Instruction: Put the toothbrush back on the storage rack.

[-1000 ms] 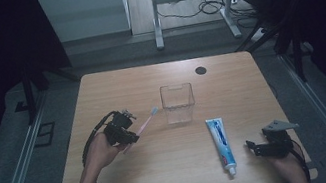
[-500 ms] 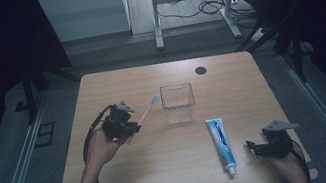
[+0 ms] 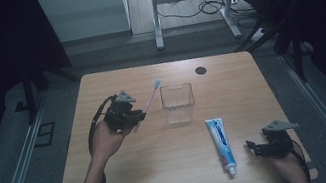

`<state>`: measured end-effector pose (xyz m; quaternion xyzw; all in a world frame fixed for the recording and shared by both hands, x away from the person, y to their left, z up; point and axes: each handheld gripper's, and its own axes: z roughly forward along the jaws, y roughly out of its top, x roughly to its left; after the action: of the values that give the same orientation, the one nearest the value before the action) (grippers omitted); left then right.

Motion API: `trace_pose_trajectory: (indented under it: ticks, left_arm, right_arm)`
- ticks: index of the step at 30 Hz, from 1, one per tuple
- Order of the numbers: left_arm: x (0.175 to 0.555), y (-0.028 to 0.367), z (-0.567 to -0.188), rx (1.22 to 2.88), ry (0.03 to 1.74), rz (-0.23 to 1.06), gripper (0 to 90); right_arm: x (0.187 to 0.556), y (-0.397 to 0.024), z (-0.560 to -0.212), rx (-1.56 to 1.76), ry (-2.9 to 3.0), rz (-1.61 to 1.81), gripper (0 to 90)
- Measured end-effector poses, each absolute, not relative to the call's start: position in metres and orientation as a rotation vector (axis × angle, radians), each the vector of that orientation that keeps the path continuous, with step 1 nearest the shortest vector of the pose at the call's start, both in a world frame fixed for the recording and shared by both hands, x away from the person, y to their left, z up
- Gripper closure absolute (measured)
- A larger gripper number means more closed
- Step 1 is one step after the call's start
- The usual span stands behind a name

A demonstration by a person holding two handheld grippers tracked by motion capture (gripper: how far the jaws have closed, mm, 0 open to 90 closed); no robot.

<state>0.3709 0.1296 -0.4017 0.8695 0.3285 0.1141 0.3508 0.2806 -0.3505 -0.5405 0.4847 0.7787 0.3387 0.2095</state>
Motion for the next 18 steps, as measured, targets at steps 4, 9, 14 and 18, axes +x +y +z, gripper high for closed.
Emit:
trace_pose_trajectory:
  ticks: [4,9,14,18]
  left_arm:
    - [0.375,0.123,-0.396,2.230,0.841,0.305,79.2]
    - [0.379,0.114,-0.391,2.212,0.829,0.319,79.2]
    - [0.384,0.105,-0.388,2.190,0.819,0.320,79.2]
    - [0.389,0.098,-0.385,2.181,0.813,0.321,79.2]
  right_arm:
    - [0.281,-0.351,-0.541,1.345,2.166,0.942,16.8]
    - [0.281,-0.351,-0.541,1.344,2.166,0.943,16.7]
    - [0.281,-0.351,-0.541,1.344,2.166,0.943,16.7]
    - [0.281,-0.351,-0.541,1.344,2.166,0.943,16.7]
